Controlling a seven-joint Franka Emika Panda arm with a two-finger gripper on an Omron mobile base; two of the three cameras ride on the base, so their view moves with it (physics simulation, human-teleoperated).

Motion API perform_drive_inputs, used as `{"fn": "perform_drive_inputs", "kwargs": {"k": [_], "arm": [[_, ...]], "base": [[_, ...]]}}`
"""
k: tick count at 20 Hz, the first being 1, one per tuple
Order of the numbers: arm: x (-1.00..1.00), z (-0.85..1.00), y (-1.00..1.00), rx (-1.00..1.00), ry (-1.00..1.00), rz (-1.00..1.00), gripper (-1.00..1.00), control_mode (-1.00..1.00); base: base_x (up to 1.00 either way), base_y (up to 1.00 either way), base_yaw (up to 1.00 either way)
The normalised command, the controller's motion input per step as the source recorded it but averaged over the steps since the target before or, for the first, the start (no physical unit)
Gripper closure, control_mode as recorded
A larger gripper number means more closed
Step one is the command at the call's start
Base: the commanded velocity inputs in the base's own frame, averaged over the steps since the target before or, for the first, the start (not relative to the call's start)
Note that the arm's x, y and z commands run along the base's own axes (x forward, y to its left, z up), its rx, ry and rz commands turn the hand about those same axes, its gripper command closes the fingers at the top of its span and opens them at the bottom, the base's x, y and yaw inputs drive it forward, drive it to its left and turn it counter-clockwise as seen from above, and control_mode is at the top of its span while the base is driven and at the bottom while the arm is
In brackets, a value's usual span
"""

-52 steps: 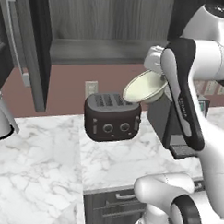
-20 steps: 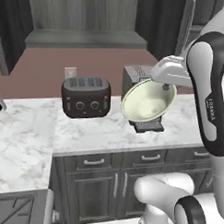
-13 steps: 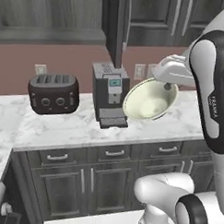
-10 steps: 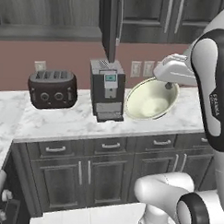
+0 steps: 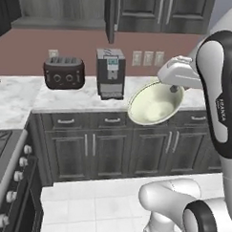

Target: Take the smaller bowl and place it next to the appetizer plate on the dining counter , and place the larger bowl next to the plate with cooked food.

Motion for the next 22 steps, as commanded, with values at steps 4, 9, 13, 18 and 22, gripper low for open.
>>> {"fn": "perform_drive_inputs", "kwargs": {"k": [4,9,13,18,22], "arm": [[0.0,0.0,0.0,0.0,0.0,0.0,1.0,1.0],[0.0,0.0,0.0,0.0,0.0,0.0,1.0,1.0],[0.0,0.0,0.0,0.0,0.0,0.0,1.0,1.0],[0.0,0.0,0.0,0.0,0.0,0.0,1.0,1.0],[0.0,0.0,0.0,0.0,0.0,0.0,1.0,1.0]], "base": [[-1.0,-0.01,0.03],[-1.0,-0.01,0.01],[-1.0,-0.1,0.0],[-1.0,-0.11,0.0],[-1.0,-0.17,0.0]]}}
